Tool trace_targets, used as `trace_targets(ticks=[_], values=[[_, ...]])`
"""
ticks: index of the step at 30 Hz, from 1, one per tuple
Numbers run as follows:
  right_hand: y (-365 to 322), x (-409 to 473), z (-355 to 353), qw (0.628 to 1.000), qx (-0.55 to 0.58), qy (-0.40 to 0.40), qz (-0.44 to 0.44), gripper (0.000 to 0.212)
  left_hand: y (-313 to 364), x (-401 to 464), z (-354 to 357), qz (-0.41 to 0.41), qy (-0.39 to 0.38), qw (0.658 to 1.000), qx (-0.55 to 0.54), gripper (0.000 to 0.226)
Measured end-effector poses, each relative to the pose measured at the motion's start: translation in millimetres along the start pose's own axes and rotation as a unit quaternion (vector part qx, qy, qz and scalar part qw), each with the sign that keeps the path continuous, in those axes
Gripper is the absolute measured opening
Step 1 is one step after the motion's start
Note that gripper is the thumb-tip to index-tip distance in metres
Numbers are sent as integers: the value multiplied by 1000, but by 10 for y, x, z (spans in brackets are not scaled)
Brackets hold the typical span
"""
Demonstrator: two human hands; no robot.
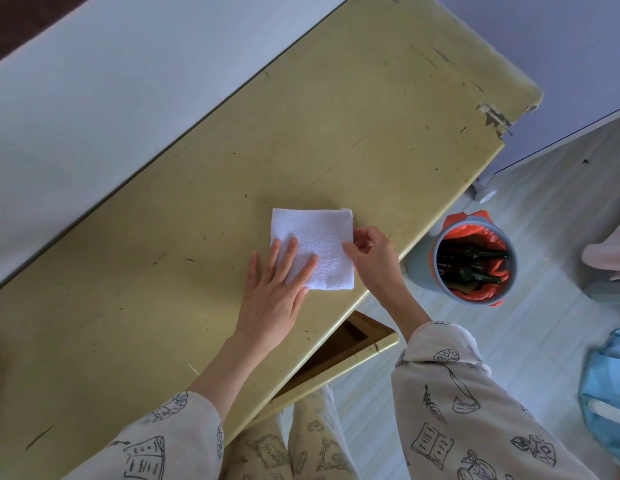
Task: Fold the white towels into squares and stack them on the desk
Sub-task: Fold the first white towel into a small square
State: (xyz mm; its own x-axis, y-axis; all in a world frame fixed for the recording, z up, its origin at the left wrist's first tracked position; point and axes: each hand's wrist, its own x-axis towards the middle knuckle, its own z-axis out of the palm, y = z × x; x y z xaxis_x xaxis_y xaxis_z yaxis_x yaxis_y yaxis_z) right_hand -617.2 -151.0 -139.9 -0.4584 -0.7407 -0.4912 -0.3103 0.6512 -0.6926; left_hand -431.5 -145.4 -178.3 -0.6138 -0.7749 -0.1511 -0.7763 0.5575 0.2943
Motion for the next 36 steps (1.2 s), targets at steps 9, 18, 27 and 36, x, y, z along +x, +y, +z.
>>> trace_targets(ticks=[9, 18, 27, 36], values=[[74, 9, 444, 882, -364, 88, -285, 49, -12, 26, -65, -10, -27, 1000, 11, 50], [237, 120, 523, 859, -428, 80, -269, 53, -195, 487, -57, -44, 8, 998, 37, 55], [244, 118, 526, 861, -424, 87, -266, 56, -247, 515, 12, -50, 20, 997, 60, 60], [302, 66, 439, 851, -452, 73, -257, 56, -141, 386, -11, -53, 5, 996, 66, 62]])
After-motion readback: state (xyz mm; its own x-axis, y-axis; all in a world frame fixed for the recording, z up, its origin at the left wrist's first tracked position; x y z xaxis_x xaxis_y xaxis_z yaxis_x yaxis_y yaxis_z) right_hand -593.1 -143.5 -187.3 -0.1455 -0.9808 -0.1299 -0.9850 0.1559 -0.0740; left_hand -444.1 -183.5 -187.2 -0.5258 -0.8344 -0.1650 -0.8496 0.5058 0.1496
